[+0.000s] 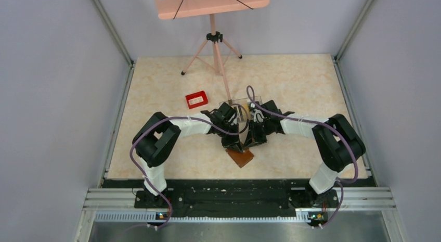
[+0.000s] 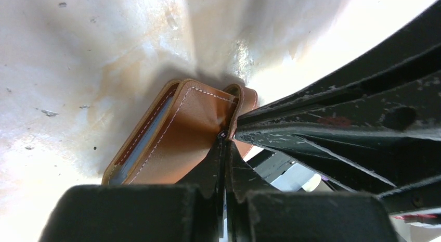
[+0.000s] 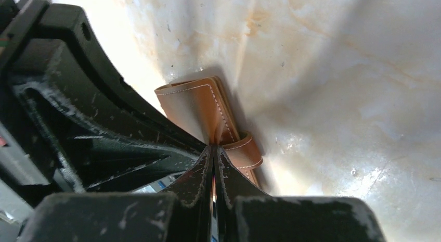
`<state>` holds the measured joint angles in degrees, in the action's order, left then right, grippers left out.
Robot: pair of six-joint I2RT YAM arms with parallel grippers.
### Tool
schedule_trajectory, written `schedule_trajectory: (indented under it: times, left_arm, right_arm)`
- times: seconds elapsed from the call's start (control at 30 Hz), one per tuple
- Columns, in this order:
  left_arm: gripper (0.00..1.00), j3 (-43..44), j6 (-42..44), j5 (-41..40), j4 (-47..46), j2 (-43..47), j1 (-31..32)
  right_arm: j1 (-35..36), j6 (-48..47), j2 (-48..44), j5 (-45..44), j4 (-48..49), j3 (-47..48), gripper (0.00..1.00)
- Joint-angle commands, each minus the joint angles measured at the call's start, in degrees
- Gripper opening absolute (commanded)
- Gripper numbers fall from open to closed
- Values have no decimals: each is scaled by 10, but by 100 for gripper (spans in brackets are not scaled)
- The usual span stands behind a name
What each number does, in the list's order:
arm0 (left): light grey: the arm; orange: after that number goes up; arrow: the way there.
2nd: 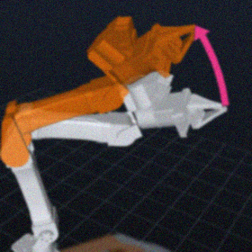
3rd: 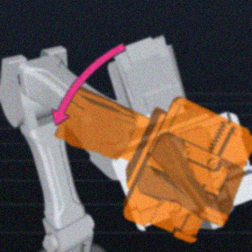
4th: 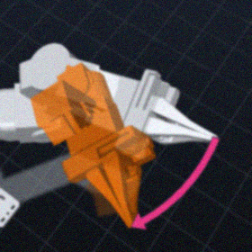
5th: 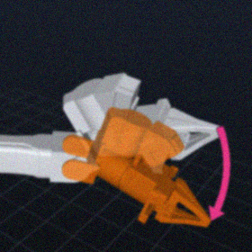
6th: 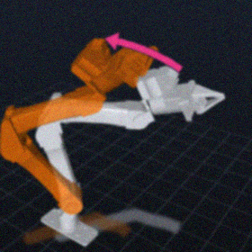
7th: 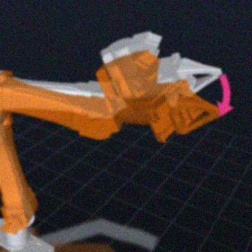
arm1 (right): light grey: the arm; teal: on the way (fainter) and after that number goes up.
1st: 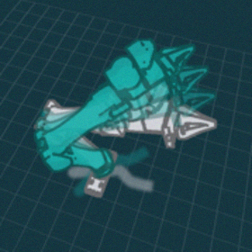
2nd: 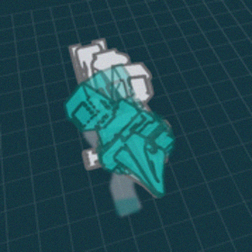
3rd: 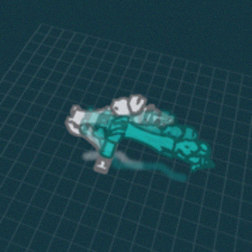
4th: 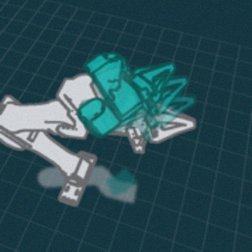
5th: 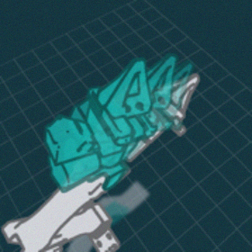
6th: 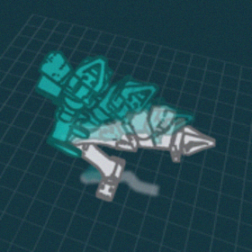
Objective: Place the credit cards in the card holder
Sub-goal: Close the card holder at the center of the board.
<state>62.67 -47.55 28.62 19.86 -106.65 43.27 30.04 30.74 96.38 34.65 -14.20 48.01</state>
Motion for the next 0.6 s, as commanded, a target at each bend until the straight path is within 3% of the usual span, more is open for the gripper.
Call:
schedule_trajectory:
  times: [0.0,0.37,0.57]
  left_arm:
    - [0,16,17,-22,1,22,2]
    - [0,26,56,-28,45,47,2]
    - [0,18,63,-20,45,63,2]
  right_arm:
    - [-10,5,-44,3,9,6,0]
    - [-29,-25,-40,-51,-27,9,0]
    - [-28,-31,4,-23,-27,6,0]
